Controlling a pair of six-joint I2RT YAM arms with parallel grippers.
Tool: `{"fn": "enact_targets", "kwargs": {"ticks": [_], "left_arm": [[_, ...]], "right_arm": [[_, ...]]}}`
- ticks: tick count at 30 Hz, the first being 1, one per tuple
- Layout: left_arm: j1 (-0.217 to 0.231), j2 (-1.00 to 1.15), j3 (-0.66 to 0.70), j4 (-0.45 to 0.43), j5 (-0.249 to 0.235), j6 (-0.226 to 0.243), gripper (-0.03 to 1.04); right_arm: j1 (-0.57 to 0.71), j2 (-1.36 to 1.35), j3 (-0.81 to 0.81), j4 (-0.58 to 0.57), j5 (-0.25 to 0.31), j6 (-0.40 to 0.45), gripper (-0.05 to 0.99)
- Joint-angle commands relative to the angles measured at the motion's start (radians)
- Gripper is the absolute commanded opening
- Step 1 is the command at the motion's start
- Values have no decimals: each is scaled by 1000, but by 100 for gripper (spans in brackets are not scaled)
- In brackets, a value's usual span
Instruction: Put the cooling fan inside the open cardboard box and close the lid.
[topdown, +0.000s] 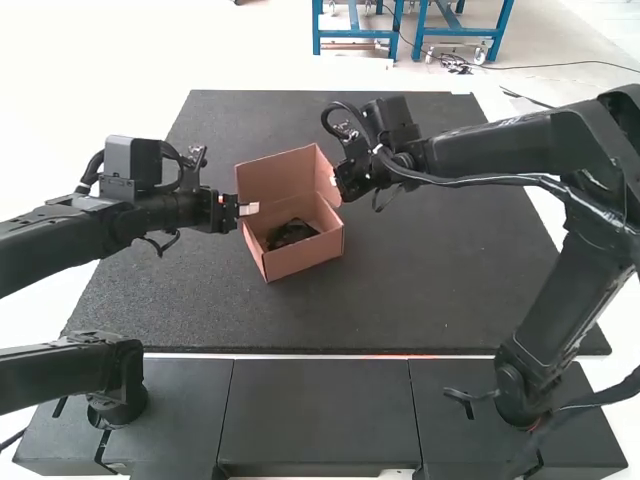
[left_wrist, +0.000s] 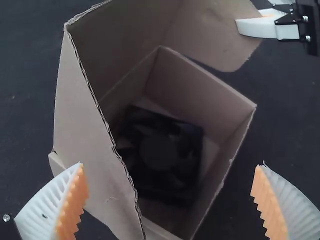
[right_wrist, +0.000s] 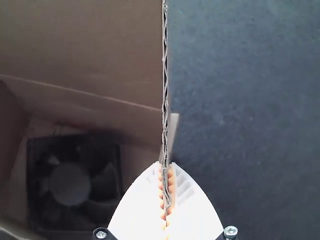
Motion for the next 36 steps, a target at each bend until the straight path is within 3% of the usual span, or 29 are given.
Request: {"fn": "enact_targets", "kwargs": {"ticks": [1,7,10,12,15,18,20,30,33,36], "left_arm": [[2,3,34,-1,-31,-4,76],[8,1,50,-48,-41,-7,72],[10,-2,54,-51,-44,-17,47],[17,-3,62,-56,-46,-19,40],[20,-3,71,-65,-47,-19,39],[22,-3,76,-68,-49,-21,15],[22,-3,76,-68,-49,-28,6],[17,4,86,-45,-34,-91,3],[17,9,97,-39,-18,-126,2],[14,12,111,-30,20,-192,2]], "right_arm": [[69,-59,24,-19,8,57,-2],[118,-79,6,-22,8,87,-2],[123,-82,6,-33,10,89,-2],[123,-89,0,-38,10,89,-2],[123,-96,-26,-39,10,84,-2],[123,-112,-65,-39,11,80,-2],[123,-121,-92,-38,10,78,-2],[123,-153,-163,-25,7,78,-2],[123,-156,-169,-21,5,84,-2],[123,-161,-173,-16,2,89,-2]]}}
